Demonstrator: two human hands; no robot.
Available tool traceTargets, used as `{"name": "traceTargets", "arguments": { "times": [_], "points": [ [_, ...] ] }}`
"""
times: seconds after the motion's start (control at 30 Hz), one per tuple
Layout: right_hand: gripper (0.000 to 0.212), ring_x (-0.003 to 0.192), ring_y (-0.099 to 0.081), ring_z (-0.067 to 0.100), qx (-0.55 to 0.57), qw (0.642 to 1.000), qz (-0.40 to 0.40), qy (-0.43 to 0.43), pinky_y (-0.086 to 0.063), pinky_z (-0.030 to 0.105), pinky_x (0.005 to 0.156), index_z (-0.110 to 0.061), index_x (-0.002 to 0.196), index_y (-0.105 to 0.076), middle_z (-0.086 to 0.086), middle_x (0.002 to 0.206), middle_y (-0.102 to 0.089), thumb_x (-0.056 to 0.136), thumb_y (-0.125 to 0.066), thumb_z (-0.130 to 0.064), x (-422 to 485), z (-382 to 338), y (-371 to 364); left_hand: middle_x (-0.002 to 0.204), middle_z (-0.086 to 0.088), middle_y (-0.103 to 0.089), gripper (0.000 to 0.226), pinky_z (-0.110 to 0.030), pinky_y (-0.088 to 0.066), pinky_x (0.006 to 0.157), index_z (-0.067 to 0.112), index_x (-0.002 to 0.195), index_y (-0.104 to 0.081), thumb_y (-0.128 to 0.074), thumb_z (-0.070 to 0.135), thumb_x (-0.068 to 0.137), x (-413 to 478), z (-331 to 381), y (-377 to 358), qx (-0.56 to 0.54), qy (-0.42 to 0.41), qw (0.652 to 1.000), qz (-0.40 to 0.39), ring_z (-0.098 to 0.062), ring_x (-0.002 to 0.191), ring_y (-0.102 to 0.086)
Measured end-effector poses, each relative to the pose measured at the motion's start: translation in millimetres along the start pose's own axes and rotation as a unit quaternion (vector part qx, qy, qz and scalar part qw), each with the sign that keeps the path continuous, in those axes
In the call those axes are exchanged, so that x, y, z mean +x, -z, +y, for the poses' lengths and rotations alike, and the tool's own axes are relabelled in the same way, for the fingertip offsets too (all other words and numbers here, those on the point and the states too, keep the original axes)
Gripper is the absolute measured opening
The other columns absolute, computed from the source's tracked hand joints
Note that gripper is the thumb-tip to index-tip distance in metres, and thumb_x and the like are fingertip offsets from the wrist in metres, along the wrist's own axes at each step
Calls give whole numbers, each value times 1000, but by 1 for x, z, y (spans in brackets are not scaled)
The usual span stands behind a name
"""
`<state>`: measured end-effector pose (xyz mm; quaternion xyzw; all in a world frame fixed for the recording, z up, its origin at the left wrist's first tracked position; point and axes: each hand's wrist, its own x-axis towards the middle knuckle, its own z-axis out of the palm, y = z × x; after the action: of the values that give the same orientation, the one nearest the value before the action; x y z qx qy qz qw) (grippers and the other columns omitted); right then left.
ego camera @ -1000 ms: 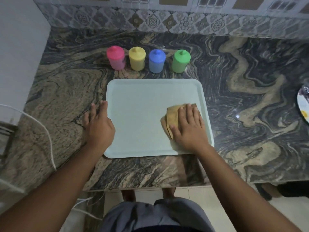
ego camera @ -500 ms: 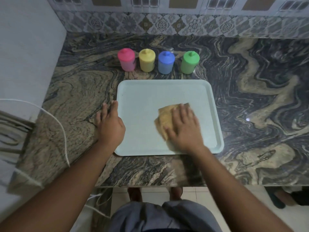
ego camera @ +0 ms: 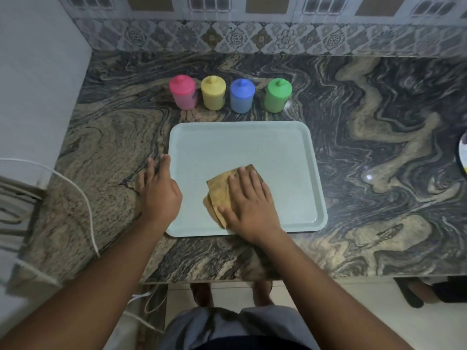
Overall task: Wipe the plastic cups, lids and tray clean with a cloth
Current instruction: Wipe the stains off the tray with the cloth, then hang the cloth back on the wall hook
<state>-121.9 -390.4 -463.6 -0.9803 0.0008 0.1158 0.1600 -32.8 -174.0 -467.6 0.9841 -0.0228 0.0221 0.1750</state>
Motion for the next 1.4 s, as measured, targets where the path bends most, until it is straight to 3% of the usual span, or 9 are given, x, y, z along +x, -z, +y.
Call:
{"name": "traceTargets", "arguments": {
  "times": [0.3,0.57,0.67,0.77,0.83,0.93,1.03,1.13,1.4],
  "points": [
    [81,157,18,30,50,991,45,-117,10,47,126,-19,164,-1,9,171,14,102,-32,-61,63,-1,16,155,-13,-39,56,-50,-13,121,14,151,-32,-39,7,96,1,-2,-4,-7,5,1000,11,-29,150,-19],
    [81,157,15,33,84,991,33,-94,5,50,126,-17,164,0,15,171,11,104,-33,-59,62,0,26,154,-12,-40,56,-55,-21,118,13,149,-37,-41,9,93,4,-2,6,-36,9,999,-16,-32,148,-24],
    [75,158,-7,37,174,979,96,-55,-17,51,124,-17,163,-14,20,170,-9,104,-48,-47,55,16,54,154,-13,-41,57,-58,-28,115,13,144,-45,-49,23,88,17,12,25,-58,9,998,11,-36,146,-26],
    [60,137,-49,34,146,962,232,-19,-40,49,104,-19,151,-48,12,151,-53,96,-60,-39,46,44,77,155,-9,-39,58,-55,-28,115,18,142,-49,-53,40,89,24,46,38,-46,-105,993,37,-36,147,-24],
    [43,117,-61,30,94,955,282,-5,-37,41,87,-26,131,-68,0,127,-70,90,-67,-39,40,62,84,155,-5,-41,59,-53,-31,113,21,142,-50,-58,42,88,22,69,38,-41,-185,982,10,-33,145,-28],
    [25,104,-63,26,33,969,243,28,-30,37,79,-34,104,-77,-8,109,-73,83,-77,-47,34,83,85,145,-1,-51,56,-51,-43,101,24,136,-56,-64,43,83,10,92,27,-42,-260,963,-54,-27,133,-43],
    [28,100,-62,24,3,983,169,65,-29,37,78,-35,99,-78,-9,104,-73,79,-79,-55,30,89,72,131,1,-58,53,-46,-46,93,24,131,-60,-64,50,85,2,100,14,-7,-282,955,-86,-25,121,-49],
    [22,97,-63,27,-5,984,159,78,-30,38,77,-33,99,-79,-8,101,-75,81,-80,-45,32,86,58,126,4,-60,47,-42,-44,90,25,128,-60,-60,50,89,0,100,5,38,-271,954,-121,-22,121,-50],
    [15,88,-62,30,2,974,197,111,-35,40,72,-29,101,-80,-2,97,-71,87,-79,-32,38,90,48,106,10,-70,17,-39,-49,72,22,100,-74,-66,31,88,-3,99,-2,40,-272,959,-61,-20,102,-62]
  ]
}}
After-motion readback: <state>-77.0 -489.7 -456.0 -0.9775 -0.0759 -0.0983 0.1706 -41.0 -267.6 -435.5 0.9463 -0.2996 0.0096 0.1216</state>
